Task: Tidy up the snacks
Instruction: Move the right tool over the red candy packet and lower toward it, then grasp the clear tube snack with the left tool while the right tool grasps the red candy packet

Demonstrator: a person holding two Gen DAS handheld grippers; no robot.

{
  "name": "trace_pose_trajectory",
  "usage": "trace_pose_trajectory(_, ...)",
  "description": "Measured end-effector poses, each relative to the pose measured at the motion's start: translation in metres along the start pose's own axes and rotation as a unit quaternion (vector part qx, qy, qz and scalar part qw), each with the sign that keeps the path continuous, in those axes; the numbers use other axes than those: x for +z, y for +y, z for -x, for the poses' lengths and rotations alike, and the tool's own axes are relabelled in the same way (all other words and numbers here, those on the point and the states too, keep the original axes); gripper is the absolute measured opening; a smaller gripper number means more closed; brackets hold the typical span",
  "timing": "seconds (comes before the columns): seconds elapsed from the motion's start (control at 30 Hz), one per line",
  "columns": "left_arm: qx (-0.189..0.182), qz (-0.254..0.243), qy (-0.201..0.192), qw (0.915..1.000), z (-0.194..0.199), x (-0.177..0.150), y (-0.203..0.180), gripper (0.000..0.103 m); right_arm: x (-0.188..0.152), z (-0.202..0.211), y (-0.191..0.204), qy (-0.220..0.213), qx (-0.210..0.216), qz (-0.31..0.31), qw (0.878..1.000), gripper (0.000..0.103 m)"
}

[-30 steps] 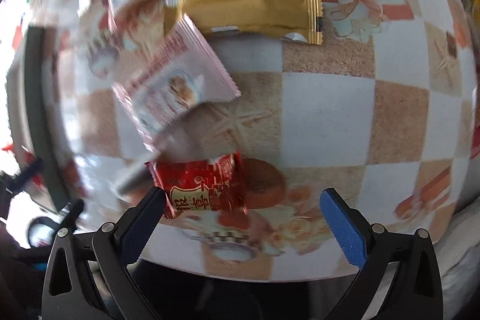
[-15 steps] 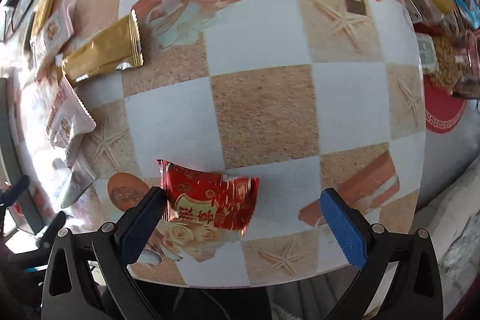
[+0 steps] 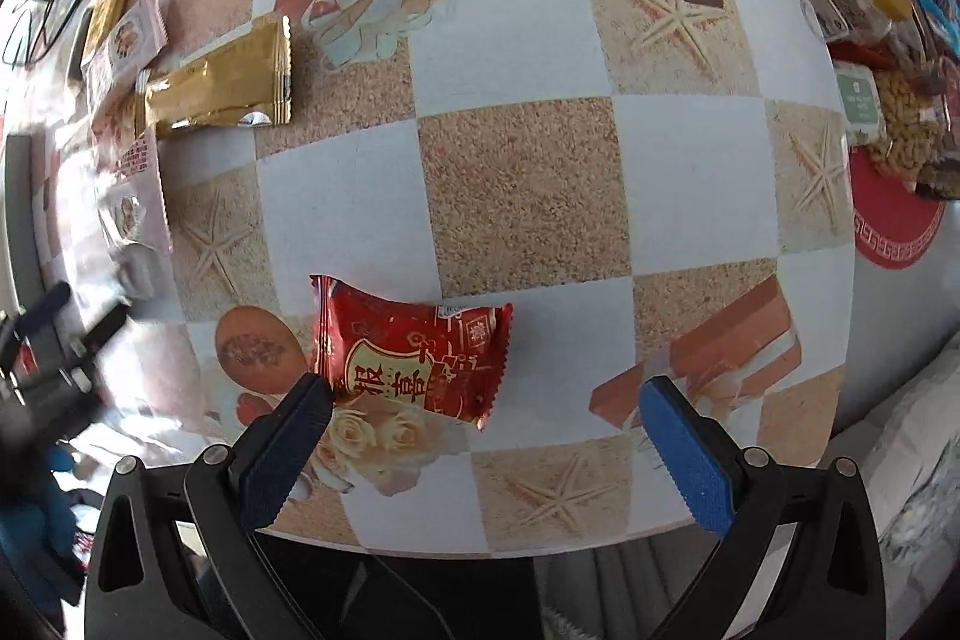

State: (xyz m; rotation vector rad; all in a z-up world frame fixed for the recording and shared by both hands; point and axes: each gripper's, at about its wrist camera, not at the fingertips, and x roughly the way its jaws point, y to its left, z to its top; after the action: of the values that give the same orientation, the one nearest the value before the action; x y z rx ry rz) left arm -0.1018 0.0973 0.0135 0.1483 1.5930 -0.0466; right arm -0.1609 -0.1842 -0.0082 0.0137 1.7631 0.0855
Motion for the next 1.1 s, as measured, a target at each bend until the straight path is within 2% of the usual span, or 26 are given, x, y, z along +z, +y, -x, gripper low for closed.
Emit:
trace_pose_trajectory(0.07,-0.015,0.003,-0.003,0.9999,0.004,0.0,0.01,0.085,-0.002,-0.002,0.007,-0.004,-0.008,0.02,1.0,0.103)
trace_pose_trajectory(0.13,-0.019,-0.021,-0.016,0.9995,0.013,0.0,0.011,0.085,-0.007,-0.002,0.012,-0.008,-0.018,0.048,0.999,0.103)
trace_pose_trajectory(0.23,-0.009,-0.047,-0.014,0.9988,0.014,0.004,0.002,0.086,-0.017,-0.006,0.026,-0.009,-0.034,0.09,0.995,0.103)
trace_pose_trajectory(0.37,0.005,-0.04,-0.006,0.9992,0.015,0.032,-0.016,0.086,-0.03,-0.009,0.032,-0.001,-0.041,0.111,0.993,0.103)
trace_pose_trajectory(0.43,-0.017,-0.014,0.005,0.9997,0.016,0.03,-0.018,0.086,-0.031,-0.013,0.033,-0.002,-0.046,0.116,0.992,0.103)
trace_pose_trajectory(0.53,-0.044,0.057,0.018,0.9972,0.018,0.021,-0.022,0.086,-0.031,-0.019,0.038,0.001,-0.043,0.114,0.993,0.103)
trace_pose_trajectory(0.6,-0.071,0.115,0.02,0.9906,0.02,0.025,-0.012,0.086,-0.032,-0.022,0.038,0.004,-0.039,0.109,0.993,0.103)
trace_pose_trajectory(0.73,-0.095,0.177,0.038,0.9789,0.01,0.041,-0.007,0.086,-0.009,-0.035,0.043,0.0,-0.037,0.101,0.994,0.103)
trace_pose_trajectory(0.77,-0.095,0.179,0.045,0.9782,0.005,0.045,-0.011,0.086,-0.009,-0.035,0.043,0.0,-0.036,0.1,0.994,0.103)
trace_pose_trajectory(0.83,-0.073,0.159,0.05,0.9834,-0.003,0.05,-0.017,0.087,-0.007,-0.029,0.042,-0.001,-0.037,0.105,0.994,0.103)
trace_pose_trajectory(0.97,-0.019,0.108,0.025,0.9936,0.002,0.049,-0.02,0.088,0.002,-0.022,0.04,-0.003,-0.038,0.116,0.992,0.103)
trace_pose_trajectory(1.03,-0.022,0.109,0.025,0.9935,0.004,0.048,-0.016,0.088,0.003,-0.024,0.043,-0.001,-0.037,0.116,0.993,0.103)
trace_pose_trajectory(1.1,-0.042,0.124,0.021,0.9912,0.008,0.046,-0.009,0.088,0.004,-0.026,0.047,0.0,-0.034,0.114,0.993,0.103)
